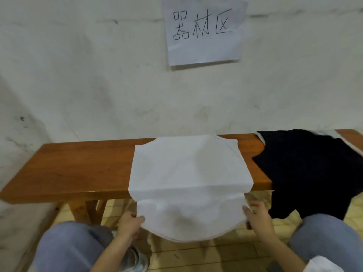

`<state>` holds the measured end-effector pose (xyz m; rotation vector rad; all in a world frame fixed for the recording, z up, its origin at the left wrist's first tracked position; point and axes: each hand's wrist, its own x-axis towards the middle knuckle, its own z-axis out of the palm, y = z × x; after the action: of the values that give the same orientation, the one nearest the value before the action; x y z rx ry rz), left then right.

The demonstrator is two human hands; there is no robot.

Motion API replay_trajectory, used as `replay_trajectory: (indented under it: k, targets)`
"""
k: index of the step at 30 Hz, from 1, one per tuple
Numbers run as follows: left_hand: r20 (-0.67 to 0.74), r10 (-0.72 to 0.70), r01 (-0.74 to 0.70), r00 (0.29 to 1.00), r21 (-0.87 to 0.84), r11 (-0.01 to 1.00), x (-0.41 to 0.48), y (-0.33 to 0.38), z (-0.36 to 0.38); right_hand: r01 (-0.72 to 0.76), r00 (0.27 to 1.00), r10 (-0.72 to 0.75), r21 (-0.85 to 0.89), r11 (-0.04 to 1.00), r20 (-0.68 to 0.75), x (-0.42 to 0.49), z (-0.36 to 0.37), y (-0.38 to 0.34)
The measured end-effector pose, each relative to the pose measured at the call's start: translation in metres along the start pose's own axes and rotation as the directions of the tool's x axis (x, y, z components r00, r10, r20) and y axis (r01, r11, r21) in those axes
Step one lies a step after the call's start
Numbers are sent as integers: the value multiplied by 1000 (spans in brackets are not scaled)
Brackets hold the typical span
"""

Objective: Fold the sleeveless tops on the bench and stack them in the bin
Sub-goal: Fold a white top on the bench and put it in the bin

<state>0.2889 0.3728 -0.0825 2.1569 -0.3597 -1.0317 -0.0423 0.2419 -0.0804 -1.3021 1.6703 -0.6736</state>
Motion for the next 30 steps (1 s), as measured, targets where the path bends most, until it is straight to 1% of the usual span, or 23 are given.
replay_trajectory:
  k: [1,3,4,5,6,7,8,9,10,11,12,13,14,15,16,17,19,21,23,25,27,30]
  targets:
    - [3,47,-47,999,-20,999,-7,12,-5,22,999,-20,85,996,-27,-6,-3,-15]
    - [-15,140,-141,990,-121,983,-21,43,-18,102,993,-82,254,962,-88,-10,-12,-44]
    - [-9,175,-174,984,-199,964,-28,61,-26,124,990,-91,356,926,-109,-11,-18,-60]
    - [1,191,-181,982,-317,931,-34,79,-34,118,991,-73,489,864,-111,-8,-25,-75]
    - [20,175,-146,984,-462,875,-36,93,-41,84,995,-35,632,770,-89,-4,-31,-90]
    - [42,146,-89,988,-616,783,-38,106,-48,31,999,-4,752,659,-38,3,-36,-101]
    - [58,123,-41,991,-738,673,-39,115,-53,-31,999,11,831,556,31,10,-41,-110]
    - [60,126,-26,990,-808,588,-37,122,-57,-75,996,-1,863,499,87,17,-46,-116]
    - [54,144,-35,988,-832,553,-33,125,-60,-100,992,-18,869,484,124,23,-49,-120]
    - [48,173,-56,984,-834,549,-29,125,-61,-101,990,-30,850,517,136,29,-50,-120]
    - [36,193,-84,980,-811,579,-26,126,-59,-80,991,-39,808,584,126,33,-49,-120]
    - [14,193,-111,981,-777,620,-23,124,-57,-30,995,-49,722,691,89,36,-47,-116]
    - [-25,180,-141,983,-726,673,-22,122,-54,30,997,-64,601,799,35,37,-45,-114]
    - [-78,164,-174,983,-667,724,-21,120,-50,89,995,-95,469,878,-13,37,-43,-112]
    - [-141,160,-213,977,-592,777,-23,118,-47,137,990,-131,374,917,-42,36,-41,-111]
    - [-208,172,-257,963,-515,818,-23,117,-44,182,983,-170,327,927,-66,36,-39,-109]
    - [-324,250,-367,912,-380,849,-22,113,-40,250,967,-220,306,919,-131,37,-37,-108]
    - [-392,351,-472,851,-277,837,-25,112,-39,324,936,-276,229,918,-218,38,-36,-106]
    - [-437,445,-562,782,-183,807,-26,111,-39,409,885,-367,101,907,-286,36,-33,-104]
    - [-450,517,-630,728,-143,763,-26,112,-38,484,816,-457,-13,875,-355,35,-30,-101]
    - [-435,570,-674,697,-124,728,-24,114,-37,532,761,-510,-65,844,-401,35,-26,-101]
    - [-372,655,-724,658,-71,686,-21,122,-34,543,762,-478,29,839,-437,39,-21,-109]
